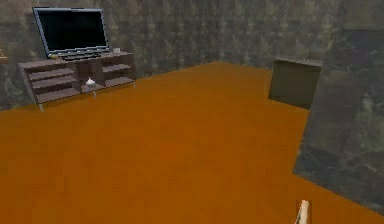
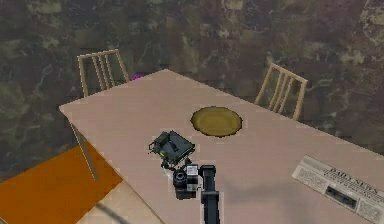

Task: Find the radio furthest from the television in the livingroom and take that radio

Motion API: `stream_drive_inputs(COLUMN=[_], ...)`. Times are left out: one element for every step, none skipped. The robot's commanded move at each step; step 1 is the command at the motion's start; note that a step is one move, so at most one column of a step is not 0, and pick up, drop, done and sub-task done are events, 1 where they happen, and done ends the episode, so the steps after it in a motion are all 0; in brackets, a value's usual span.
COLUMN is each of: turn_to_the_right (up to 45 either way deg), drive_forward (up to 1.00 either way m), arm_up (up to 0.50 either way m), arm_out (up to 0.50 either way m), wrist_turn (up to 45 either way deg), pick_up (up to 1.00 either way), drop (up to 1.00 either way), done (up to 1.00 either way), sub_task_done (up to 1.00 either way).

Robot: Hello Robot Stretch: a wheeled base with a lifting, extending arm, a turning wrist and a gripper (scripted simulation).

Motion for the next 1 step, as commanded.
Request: stream_drive_inputs(turn_to_the_right=[0.0], drive_forward=[0.0], arm_up=[0.1], arm_out=[0.0], wrist_turn=[0.0], pick_up=[0.0], drop=[0.0], done=[0.0], sub_task_done=[0.0])
